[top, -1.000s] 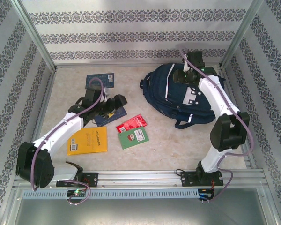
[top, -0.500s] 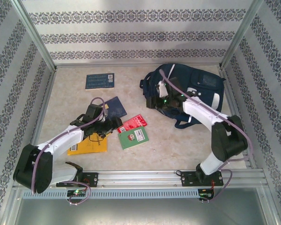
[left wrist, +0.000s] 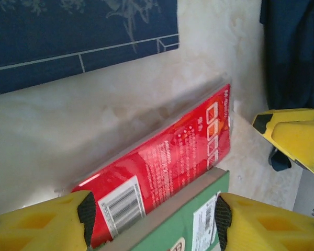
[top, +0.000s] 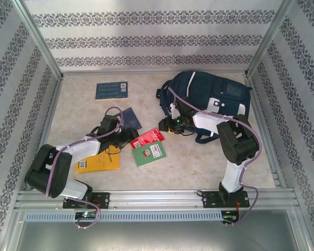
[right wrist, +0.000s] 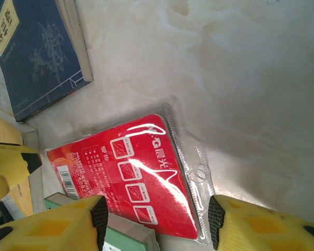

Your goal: Pack books, pencil case, and school supplies into a backpack

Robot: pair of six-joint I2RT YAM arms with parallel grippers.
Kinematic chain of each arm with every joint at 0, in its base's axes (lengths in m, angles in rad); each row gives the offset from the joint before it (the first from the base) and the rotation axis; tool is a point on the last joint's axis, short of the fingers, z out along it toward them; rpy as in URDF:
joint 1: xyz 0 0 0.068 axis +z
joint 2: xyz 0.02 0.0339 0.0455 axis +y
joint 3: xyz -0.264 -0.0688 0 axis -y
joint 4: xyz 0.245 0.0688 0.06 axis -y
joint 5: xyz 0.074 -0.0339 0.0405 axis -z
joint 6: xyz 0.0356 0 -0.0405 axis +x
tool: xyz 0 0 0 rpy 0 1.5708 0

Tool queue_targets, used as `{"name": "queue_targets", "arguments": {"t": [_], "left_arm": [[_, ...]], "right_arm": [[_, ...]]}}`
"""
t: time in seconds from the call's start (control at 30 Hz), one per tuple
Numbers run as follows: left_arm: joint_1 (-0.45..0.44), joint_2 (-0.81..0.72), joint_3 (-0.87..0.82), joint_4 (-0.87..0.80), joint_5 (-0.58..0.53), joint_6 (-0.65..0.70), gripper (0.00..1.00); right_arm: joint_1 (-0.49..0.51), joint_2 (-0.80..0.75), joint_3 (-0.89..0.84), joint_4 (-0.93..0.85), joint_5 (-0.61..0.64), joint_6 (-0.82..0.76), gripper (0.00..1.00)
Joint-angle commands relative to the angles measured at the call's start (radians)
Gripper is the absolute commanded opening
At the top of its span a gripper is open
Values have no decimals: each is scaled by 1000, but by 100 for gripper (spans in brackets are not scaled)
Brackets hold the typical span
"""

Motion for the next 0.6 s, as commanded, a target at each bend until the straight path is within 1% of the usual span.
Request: {"name": "queue_targets", "arguments": {"t": [0.0, 0.27, 0.37, 0.5, 0.57], "left_arm": [[-7, 45, 4, 91, -14, -20, 63], [-7, 108, -13, 108, -30, -11, 63], [-6, 128, -21, 123, -23, -13, 63], [-7, 141, -19, 131, -10, -15, 63], [-7, 140, -17, 133, -10, -14, 62]], "right_arm": [[-6, 22, -8, 37, -19, -1, 55], [-9, 46, -56, 86, -41, 22, 56], [-12, 49, -64, 105, -70, 36, 56], [-9, 75, -75, 193, -183, 102, 56], [-7, 89, -92, 278, -238, 162, 54]]}}
